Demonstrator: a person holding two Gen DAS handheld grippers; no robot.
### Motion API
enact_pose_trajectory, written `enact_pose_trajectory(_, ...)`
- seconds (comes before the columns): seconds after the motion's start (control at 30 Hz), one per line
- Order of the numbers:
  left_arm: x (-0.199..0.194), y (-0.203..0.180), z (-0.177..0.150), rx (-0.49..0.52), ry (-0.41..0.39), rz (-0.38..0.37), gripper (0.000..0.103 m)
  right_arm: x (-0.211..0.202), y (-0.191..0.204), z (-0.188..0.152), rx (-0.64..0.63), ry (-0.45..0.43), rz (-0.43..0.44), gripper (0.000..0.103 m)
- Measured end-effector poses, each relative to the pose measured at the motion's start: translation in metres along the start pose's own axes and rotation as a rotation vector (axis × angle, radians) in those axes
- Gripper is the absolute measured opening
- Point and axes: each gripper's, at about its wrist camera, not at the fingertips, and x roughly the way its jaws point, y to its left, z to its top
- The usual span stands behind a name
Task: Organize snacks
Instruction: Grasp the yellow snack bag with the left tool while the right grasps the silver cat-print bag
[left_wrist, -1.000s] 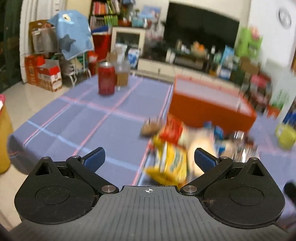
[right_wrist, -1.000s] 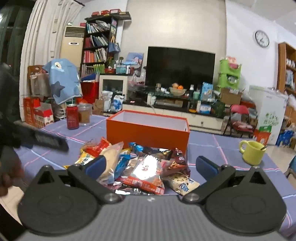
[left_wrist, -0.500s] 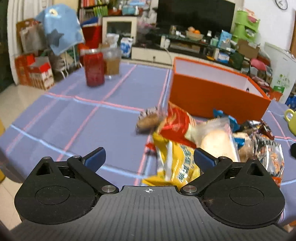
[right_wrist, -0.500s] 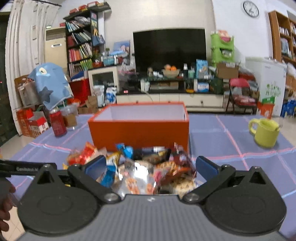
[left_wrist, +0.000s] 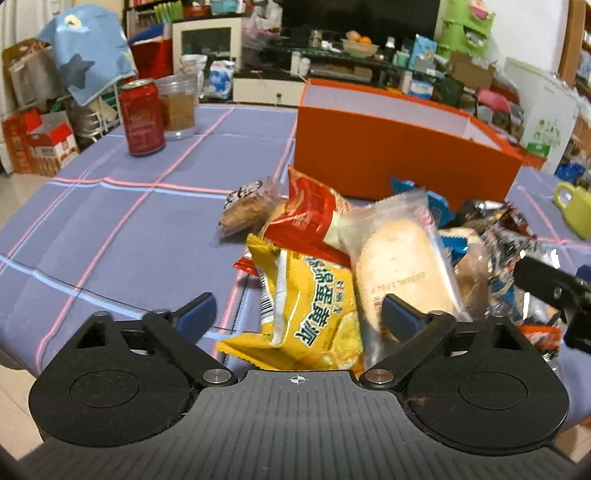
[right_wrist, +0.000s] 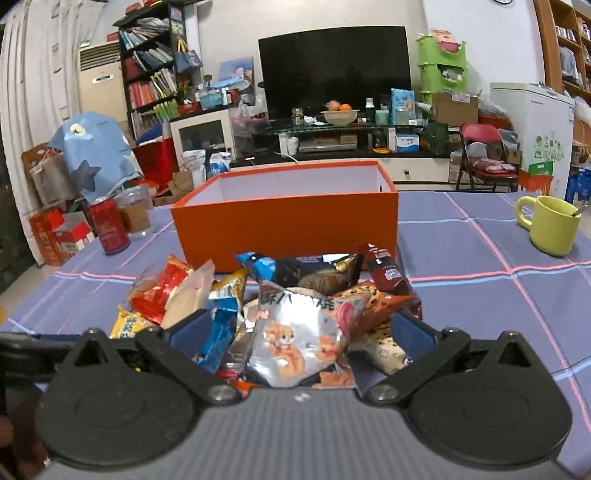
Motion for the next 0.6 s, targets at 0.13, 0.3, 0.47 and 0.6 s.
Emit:
enact_pose_trajectory(0.13,0.002,0.001,0.002,-0.017,0.001,-0.015,0.06,0.013,-0.002,-0.002,0.044,0.06,-0.024,0.098)
enact_pose_trajectory(0.3,0.005,-0.001,0.002,-0.004,-0.009,-0.011,0.061,0.028,-0.002,-0.006,0.046,0.122,-0.038,0.067)
enact_pose_trajectory(0.47,0.011,0.006,0.002,-0.035,-0.012,-0.008,0.062,0.029,-0.002,-0.011,0.035,0.12,-0.014,0.067)
enact_pose_trajectory(0.6,0.013,0.008,0.003,-0.038,-0.015,-0.006,0.056,0.029,-0.003,-0.012,0.031,0.122,0.003,0.069)
